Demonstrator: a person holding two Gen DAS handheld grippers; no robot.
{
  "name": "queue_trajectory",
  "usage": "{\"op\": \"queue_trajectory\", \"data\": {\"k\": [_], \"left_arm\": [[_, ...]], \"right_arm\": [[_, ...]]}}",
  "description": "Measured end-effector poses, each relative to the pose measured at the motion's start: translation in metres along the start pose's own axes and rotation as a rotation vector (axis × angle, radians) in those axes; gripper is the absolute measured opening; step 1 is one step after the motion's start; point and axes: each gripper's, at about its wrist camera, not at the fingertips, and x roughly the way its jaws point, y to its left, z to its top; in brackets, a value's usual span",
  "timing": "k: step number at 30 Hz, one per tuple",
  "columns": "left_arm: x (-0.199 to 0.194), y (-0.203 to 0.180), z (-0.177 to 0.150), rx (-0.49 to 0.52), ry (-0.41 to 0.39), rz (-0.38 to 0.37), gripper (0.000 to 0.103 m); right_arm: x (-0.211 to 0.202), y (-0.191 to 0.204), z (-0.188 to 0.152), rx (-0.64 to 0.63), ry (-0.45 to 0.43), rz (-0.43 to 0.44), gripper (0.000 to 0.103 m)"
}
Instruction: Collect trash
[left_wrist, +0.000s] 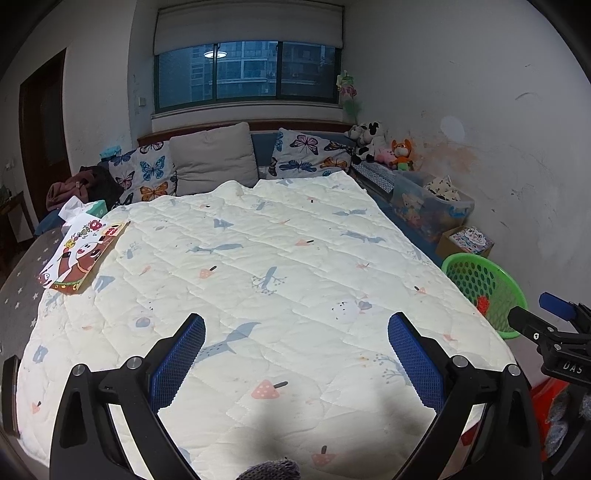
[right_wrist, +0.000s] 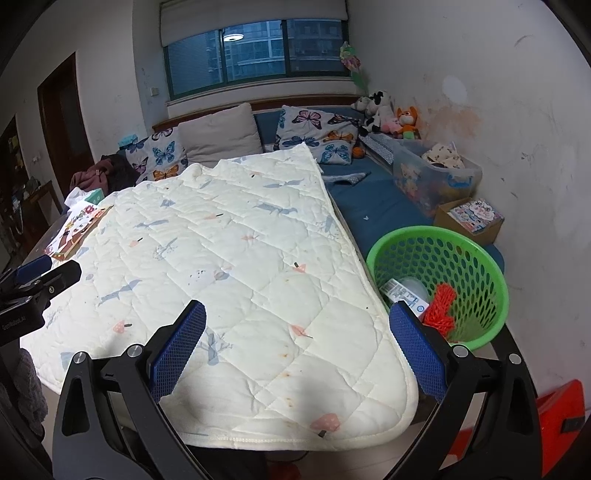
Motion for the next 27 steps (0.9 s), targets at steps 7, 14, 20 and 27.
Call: {"op": "queue_trajectory", "data": {"k": [7, 14, 20, 27], "left_arm": [[-0.0002, -0.0054, 0.0007, 0.016, -0.002, -0.003, 0.096], [-0.0003, -0.0063, 0.0009, 0.015, -0.004, -0.005, 0.096], [-0.0002, -0.0050, 0.0006, 0.011, -0.001, -0.007, 0.096], [0.0003, -0.0046, -0.0001, 0.011, 0.001, -0.008, 0.096]], "right_arm": [[0.0001, 0.0007, 0.0000, 0.000, 0.003, 0.004, 0.099], [0.0009, 0.0013, -0.0001, -0.001, 0.006, 0.004, 0.099], [0.0001, 0.0031, 0.0009, -0.004, 0.006, 0.006, 0.099], [0.0008, 0.0035, 0.0009, -0.003, 0.009, 0.008, 0.099]]}}
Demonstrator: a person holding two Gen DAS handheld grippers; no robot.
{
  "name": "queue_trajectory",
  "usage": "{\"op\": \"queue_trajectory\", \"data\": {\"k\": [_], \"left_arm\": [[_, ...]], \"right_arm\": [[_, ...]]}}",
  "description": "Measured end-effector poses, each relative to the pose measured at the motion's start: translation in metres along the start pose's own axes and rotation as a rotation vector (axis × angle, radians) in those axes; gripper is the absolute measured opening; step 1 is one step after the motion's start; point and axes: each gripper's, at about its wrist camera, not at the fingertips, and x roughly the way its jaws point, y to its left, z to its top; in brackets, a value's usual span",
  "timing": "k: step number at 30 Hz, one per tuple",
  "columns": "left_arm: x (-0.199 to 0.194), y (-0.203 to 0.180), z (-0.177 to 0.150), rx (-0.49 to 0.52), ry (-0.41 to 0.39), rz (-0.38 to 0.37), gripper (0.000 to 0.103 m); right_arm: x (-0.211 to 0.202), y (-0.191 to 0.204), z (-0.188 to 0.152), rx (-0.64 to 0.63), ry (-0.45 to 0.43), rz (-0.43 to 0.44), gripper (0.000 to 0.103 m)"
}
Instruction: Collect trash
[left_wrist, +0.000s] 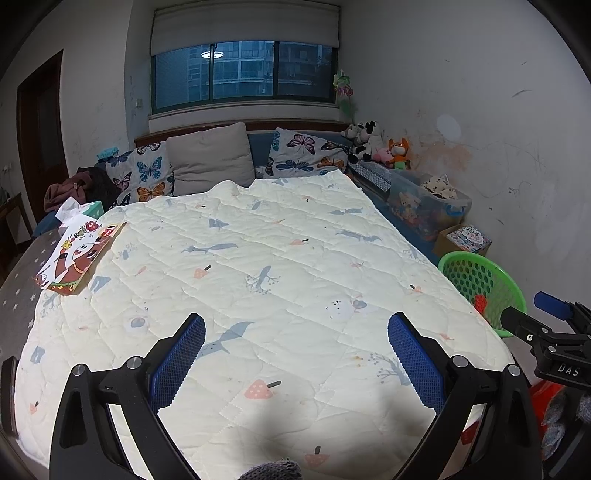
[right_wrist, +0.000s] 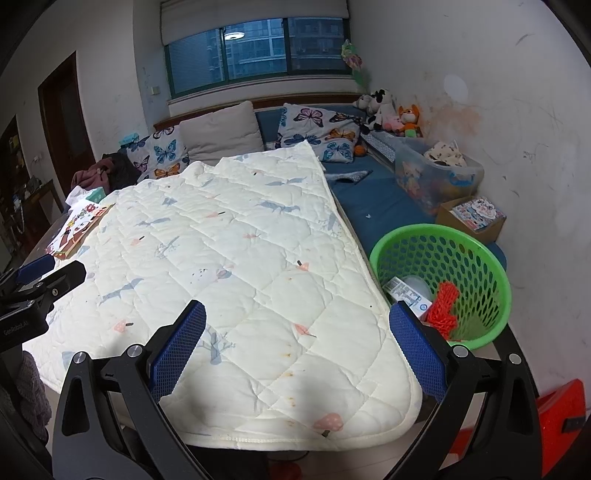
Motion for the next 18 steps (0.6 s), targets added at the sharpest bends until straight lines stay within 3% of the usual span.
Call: {"op": "queue_trajectory", "data": {"k": [18], "left_arm": [[0.0014, 0.0006, -0.0019, -0.003, 0.000, 0.003, 0.096]], "right_arm": [[0.0013, -0.0006, -0.0001, 0.003, 0.001, 0.002, 0.099]]}}
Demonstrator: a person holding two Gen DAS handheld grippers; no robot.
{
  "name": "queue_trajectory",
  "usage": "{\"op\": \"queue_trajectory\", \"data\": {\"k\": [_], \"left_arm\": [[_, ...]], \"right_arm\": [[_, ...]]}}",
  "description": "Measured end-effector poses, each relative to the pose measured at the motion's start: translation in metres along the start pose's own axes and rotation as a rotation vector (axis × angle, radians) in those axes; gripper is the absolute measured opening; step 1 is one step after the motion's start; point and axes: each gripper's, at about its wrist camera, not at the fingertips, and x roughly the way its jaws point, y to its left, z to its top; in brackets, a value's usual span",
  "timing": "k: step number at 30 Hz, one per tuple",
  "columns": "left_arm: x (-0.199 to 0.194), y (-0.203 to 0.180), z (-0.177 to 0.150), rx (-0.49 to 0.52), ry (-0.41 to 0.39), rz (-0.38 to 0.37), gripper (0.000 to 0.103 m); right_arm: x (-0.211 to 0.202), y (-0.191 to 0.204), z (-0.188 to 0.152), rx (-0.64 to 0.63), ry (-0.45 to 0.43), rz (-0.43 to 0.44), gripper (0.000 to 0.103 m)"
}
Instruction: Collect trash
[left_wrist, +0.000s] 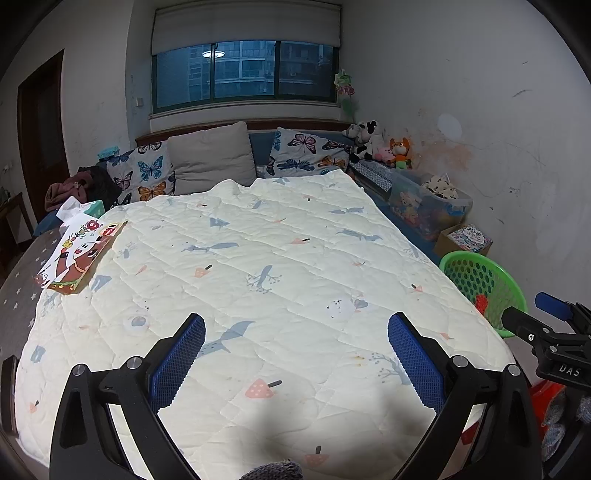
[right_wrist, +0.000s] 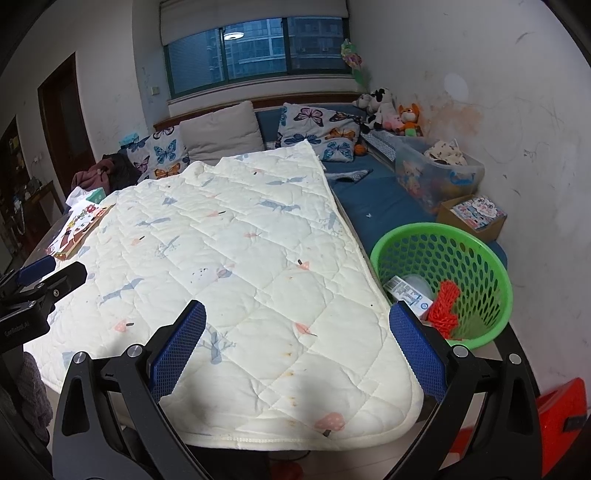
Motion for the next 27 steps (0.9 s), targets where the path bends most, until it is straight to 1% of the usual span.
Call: {"op": "queue_trajectory", "data": {"k": [6, 17, 23, 27], "left_arm": [[-0.001, 0.003, 0.000, -0.005, -0.006, 0.007, 0.096], [-0.009, 0.007, 0.003, -0.016, -0.037, 0.019, 0.096], [-0.013, 0.007, 0.004, -0.011, -0.066, 0.047, 0.096], [-0.014, 0.006, 0.005, -0.009, -0.070, 0.045, 0.096]], "right_arm": [[0.000, 0.003, 0.001, -0.009, -0.008, 0.002, 0.099], [-0.003, 0.005, 0.002, -0.010, -0.028, 0.012, 0.099], [-0.003, 0.008, 0.002, -0.014, -0.035, 0.013, 0.099], [-0.003, 0.008, 0.001, -0.011, -0.034, 0.017, 0.099]]}}
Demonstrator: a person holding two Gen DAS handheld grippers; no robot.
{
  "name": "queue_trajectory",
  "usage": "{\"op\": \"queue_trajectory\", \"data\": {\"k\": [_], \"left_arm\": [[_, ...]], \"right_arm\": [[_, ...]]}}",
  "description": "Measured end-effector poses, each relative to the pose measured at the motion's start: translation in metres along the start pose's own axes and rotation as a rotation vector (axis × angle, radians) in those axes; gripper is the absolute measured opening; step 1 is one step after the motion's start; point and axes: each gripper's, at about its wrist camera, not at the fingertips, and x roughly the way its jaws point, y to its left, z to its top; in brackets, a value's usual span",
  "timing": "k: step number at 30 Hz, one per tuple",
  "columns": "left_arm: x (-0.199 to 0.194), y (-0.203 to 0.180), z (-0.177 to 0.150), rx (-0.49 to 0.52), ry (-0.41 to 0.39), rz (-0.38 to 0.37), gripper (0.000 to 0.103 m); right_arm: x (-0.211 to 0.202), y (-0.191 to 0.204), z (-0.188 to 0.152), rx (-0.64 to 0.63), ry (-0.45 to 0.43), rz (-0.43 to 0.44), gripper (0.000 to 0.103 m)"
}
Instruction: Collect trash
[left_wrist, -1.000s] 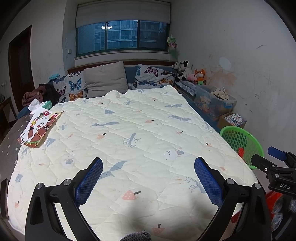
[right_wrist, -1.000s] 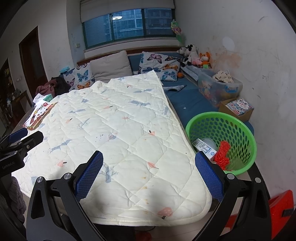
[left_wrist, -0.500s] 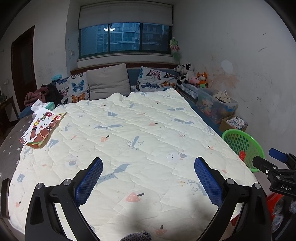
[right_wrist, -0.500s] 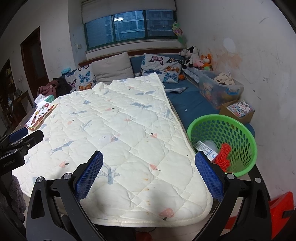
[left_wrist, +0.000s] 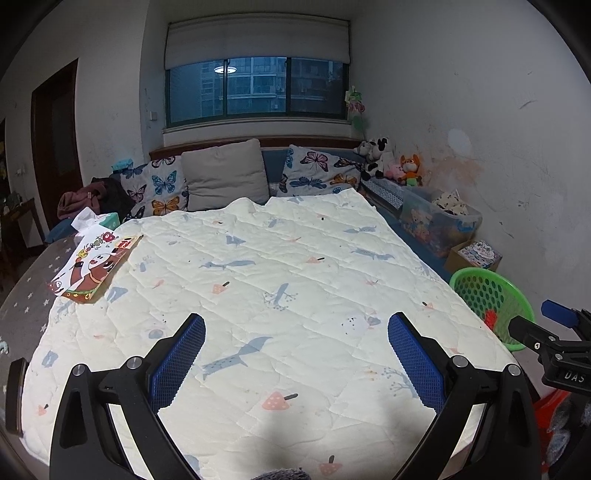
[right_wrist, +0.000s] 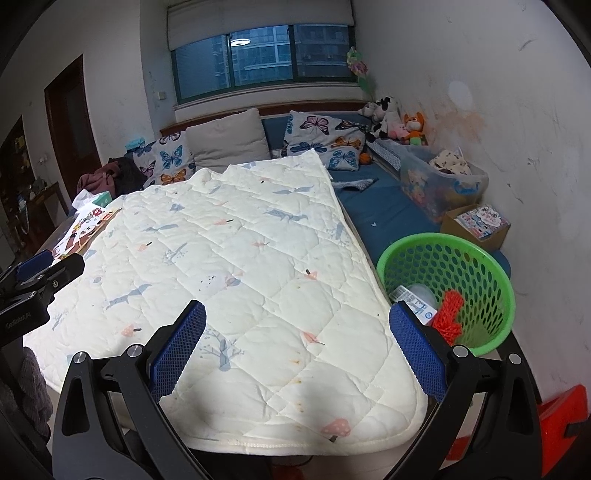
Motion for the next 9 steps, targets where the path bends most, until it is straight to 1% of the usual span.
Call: {"op": "queue_trajectory", "data": {"k": [9], "left_arm": [[0.0035, 0.0036, -0.0009, -0.015, 0.018, 0.003, 0.096]], "right_arm": [[0.0009, 0.0003, -0.0011, 0.002, -0.001, 0.001, 0.099]]}}
